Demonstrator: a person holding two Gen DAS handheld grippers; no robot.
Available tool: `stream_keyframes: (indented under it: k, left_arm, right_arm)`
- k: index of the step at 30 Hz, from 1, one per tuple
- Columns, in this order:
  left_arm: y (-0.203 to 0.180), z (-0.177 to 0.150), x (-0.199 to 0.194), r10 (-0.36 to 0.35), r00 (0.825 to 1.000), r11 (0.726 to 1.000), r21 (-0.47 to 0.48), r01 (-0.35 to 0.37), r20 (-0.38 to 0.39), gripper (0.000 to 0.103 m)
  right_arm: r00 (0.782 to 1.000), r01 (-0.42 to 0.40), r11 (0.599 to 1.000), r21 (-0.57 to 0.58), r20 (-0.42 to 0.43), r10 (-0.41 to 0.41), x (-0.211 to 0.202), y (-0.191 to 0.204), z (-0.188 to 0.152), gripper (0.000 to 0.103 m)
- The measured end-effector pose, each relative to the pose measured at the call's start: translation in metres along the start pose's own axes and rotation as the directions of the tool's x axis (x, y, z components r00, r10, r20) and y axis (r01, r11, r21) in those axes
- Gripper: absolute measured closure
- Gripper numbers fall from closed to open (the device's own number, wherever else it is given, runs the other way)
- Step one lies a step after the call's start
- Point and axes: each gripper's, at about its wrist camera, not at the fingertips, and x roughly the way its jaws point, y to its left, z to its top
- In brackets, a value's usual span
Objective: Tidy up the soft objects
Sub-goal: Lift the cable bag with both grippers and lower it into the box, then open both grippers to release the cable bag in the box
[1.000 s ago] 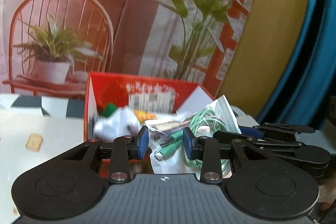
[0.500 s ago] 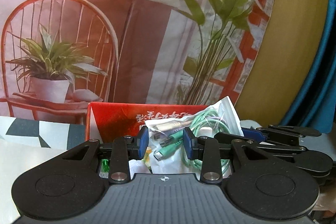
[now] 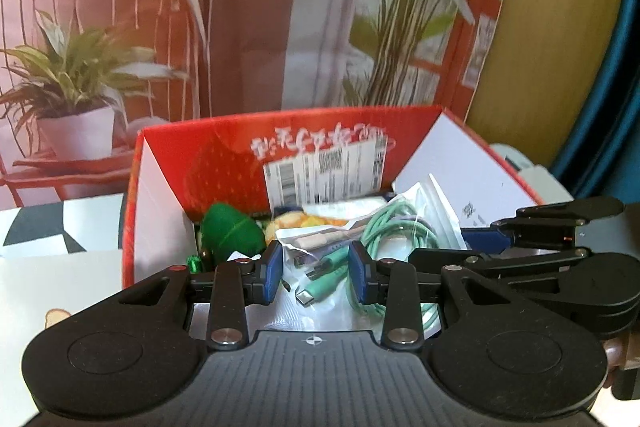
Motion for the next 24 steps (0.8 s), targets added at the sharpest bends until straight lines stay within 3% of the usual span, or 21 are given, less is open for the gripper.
stream_keyframes:
  k: [6,16,19,21,24]
  left_arm:
    - [0.002,-0.007,0.002,0.000,1.000,1.000,-0.011,0.000,-0.014,0.065]
    - [-0.009,-0.007,-0.009,0.026,1.000,0.999,0.035,-0.027,0.011,0.063]
    - [-0.009,-0.005,-0.017,0.041,0.999,0.999,0.031,-0.042,0.030,0.052]
    - [-0.010,-0.003,-0.027,0.056,0.997,0.998,0.034,-0.058,0.054,0.039]
    - [-0.015,-0.002,-0.043,0.061,0.993,0.997,0.047,-0.066,0.099,0.030]
  right_arm:
    - [0.995,0.028,1.000,-0.004,-0.092,-0.028,0.008,0.006,0.002,0.076]
    - [0.985,0.041,0.999,0.027,-0.166,-0.036,0.017,0.003,0.000,0.074]
    - [0.984,0.051,0.998,0.040,-0.171,-0.043,0.016,0.004,-0.001,0.074]
    - [0.985,0.063,0.997,0.051,-0.162,-0.054,0.013,0.006,0.000,0.073]
    - [0.990,0.068,0.996,0.055,-0.126,-0.060,0.002,0.008,-0.001,0.070]
